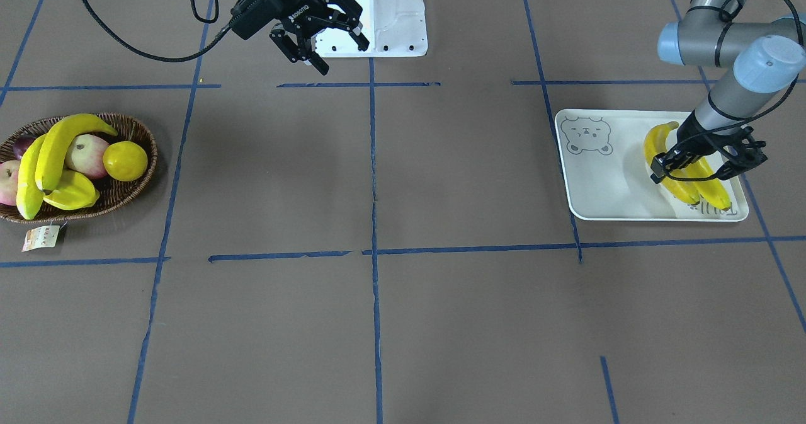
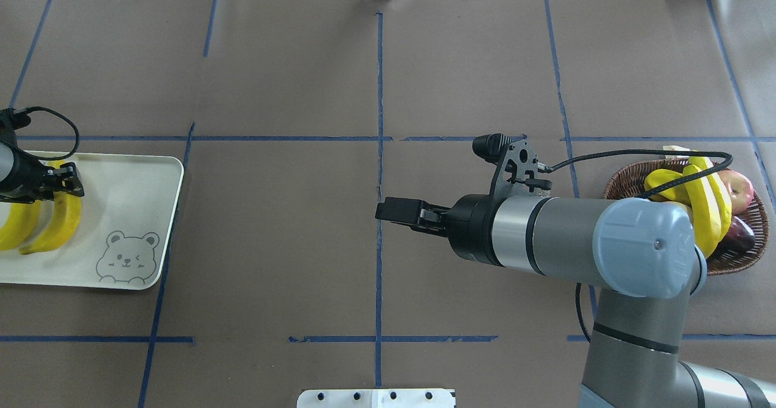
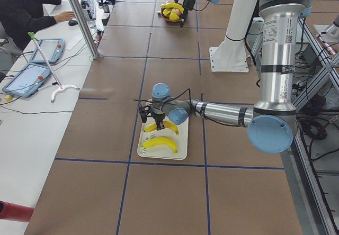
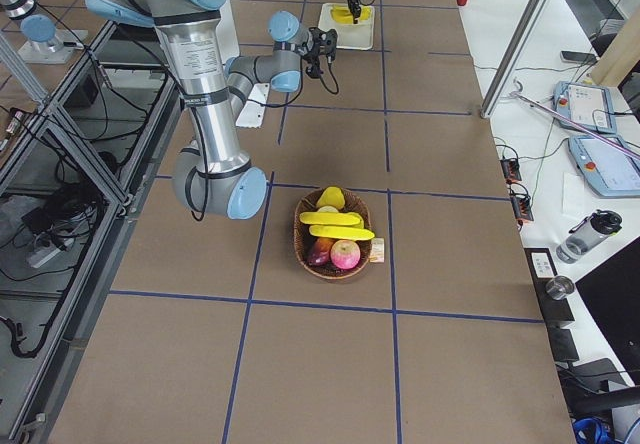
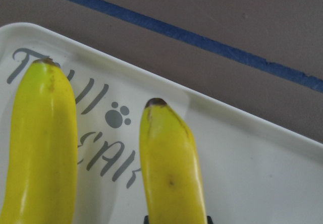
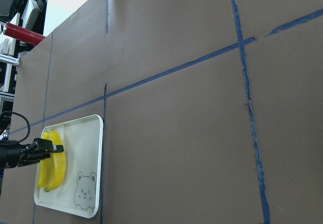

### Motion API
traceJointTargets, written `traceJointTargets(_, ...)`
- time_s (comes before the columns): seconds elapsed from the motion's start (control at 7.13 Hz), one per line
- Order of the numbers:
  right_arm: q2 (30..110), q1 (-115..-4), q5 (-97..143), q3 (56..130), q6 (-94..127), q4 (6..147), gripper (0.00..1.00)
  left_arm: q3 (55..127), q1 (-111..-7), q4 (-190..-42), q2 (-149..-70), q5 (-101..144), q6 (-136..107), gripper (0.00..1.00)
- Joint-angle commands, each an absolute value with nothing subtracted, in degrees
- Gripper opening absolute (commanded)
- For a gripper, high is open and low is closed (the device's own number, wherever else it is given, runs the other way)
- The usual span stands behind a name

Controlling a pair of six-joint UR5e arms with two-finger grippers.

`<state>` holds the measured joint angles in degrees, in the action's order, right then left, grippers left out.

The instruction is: Transfer all bananas from basket to plate

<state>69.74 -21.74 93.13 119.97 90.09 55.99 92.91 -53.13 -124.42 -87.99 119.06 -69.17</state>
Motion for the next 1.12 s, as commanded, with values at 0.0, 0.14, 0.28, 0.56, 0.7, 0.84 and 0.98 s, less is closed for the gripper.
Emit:
traceJointTargets(0.0,69.79,-21.88,93.16,120.06,90.09,55.99,1.0,93.42,-53.52,-126.72,-86.15,119.35,-64.29,1.0)
traceJointTargets(0.14,70.13,-22.58,93.69,120.15,90.09,56.07,1.0,94.12,-56.22,-126.39,-86.13,119.7,-62.07,1.0)
traceJointTargets(0.28,71.01,-25.11,96.65,120.23,90.09,57.21,1.0,95.52,-57.73,-126.3,-86.57,121.71,-61.96,1.0)
traceJointTargets(0.56,73.02,-29.6,99.92,120.5,88.43,59.58,1.0,101.22,-58.89,-126.21,-86.4,121.9,-61.79,1.0)
traceJointTargets(0.7,76.52,-30.92,99.67,120.59,85.37,59.5,1.0,102.73,-58.8,-126.21,-86.74,121.82,-61.79,1.0)
traceJointTargets(0.84,80.82,-31.81,100.02,121.8,81.69,59.24,1.0,103.79,-58.54,-126.12,-87.1,121.82,-62.48,1.0)
traceJointTargets(0.98,85.47,-32.16,99.5,122.95,79.65,58.11,1.0,105.02,-58.27,-126.12,-87.27,121.82,-62.58,1.0)
